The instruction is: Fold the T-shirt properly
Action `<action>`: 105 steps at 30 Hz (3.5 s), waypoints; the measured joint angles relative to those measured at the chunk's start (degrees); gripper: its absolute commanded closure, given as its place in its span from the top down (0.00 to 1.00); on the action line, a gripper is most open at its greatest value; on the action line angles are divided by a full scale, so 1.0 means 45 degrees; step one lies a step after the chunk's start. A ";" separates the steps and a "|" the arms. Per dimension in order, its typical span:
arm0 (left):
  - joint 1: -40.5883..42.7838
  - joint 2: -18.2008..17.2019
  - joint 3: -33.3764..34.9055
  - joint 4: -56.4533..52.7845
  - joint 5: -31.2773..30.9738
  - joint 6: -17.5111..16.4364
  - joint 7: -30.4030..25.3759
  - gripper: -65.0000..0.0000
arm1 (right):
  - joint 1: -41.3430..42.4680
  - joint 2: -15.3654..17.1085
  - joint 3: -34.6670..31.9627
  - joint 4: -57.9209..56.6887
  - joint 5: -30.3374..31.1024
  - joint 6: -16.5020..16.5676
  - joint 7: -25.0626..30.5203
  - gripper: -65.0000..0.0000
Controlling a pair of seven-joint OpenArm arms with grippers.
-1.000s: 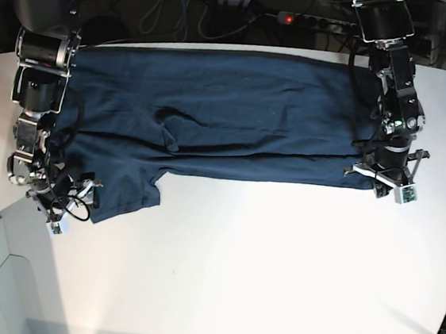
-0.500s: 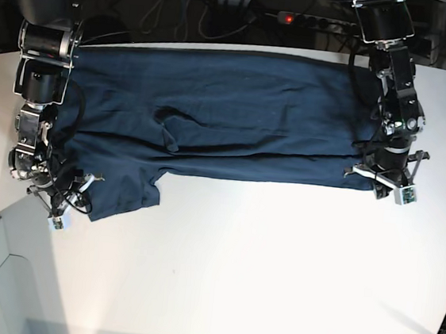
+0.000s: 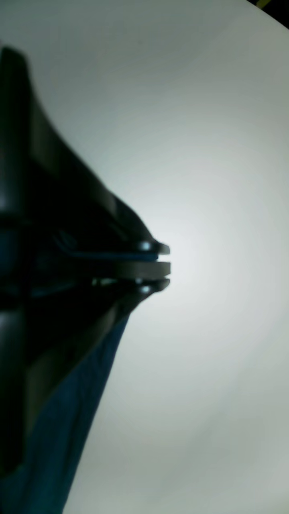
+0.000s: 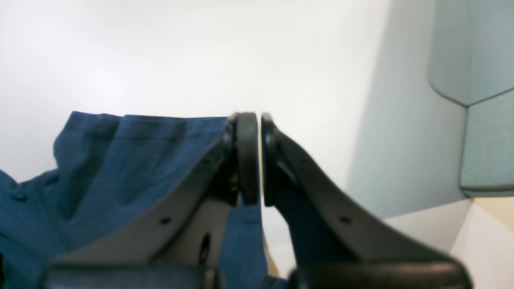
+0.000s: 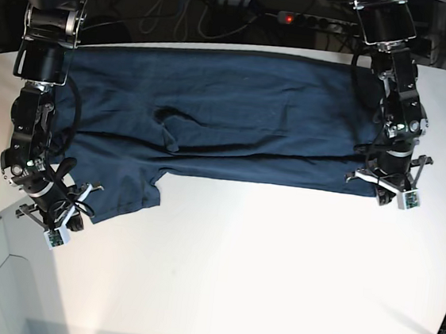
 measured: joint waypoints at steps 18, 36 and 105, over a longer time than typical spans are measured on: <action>0.0039 0.0005 -0.0019 0.0000 0.0000 0.0000 0.0034 0.00 | 0.1404 0.0000 -0.0049 -0.5542 -0.0034 -0.0005 0.0889 0.72; 0.0102 0.0068 -0.0019 -0.0015 0.0000 0.0000 0.0000 0.00 | 0.1171 -0.0107 -0.0015 -0.5809 0.0262 -0.0029 0.1535 0.00; 0.0112 0.0034 -0.0019 0.0180 0.0000 0.0000 0.0049 0.00 | -0.0937 -0.0228 -0.0024 0.0534 0.0044 0.0189 0.0034 0.00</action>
